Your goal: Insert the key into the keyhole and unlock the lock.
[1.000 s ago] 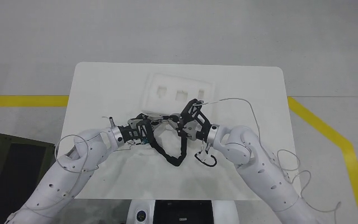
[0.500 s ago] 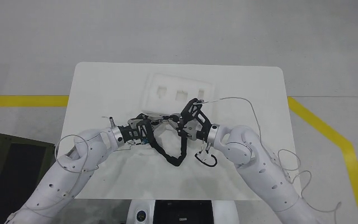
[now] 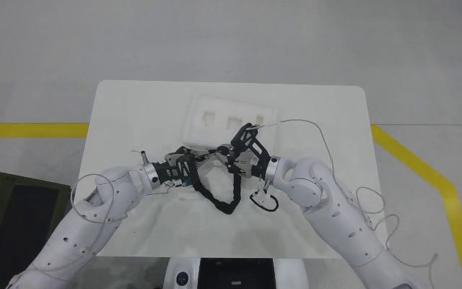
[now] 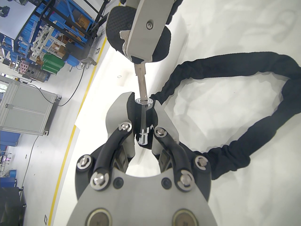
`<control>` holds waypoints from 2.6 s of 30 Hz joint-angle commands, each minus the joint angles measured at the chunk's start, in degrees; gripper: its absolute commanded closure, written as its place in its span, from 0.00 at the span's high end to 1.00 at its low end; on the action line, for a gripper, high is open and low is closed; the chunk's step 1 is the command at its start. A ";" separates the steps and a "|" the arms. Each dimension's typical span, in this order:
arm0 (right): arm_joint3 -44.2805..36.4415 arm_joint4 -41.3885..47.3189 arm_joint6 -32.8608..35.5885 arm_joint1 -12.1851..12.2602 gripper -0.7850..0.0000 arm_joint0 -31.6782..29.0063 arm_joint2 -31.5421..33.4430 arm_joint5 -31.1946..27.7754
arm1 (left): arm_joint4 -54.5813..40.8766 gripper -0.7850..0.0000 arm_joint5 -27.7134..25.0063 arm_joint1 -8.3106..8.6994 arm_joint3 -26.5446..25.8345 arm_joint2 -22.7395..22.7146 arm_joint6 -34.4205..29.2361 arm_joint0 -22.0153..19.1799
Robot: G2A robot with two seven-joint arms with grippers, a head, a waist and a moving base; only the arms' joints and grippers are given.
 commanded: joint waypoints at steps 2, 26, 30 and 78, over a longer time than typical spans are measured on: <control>0.71 0.09 -0.15 -0.10 0.00 0.20 -0.24 -0.06 | 0.00 0.00 0.00 0.00 0.00 0.00 0.00 0.00; 5.29 2.75 -3.66 -0.67 0.00 0.72 -0.62 -3.49 | 0.00 0.00 0.00 0.00 0.00 0.00 0.00 0.00; 5.78 2.95 -3.77 -0.72 0.00 0.87 -0.49 -3.66 | 0.00 0.00 0.00 0.00 0.00 0.00 0.00 0.00; 2.74 1.55 -4.05 -0.42 0.38 -1.56 2.41 -5.47 | 0.00 0.00 0.00 0.00 0.00 0.00 0.00 0.00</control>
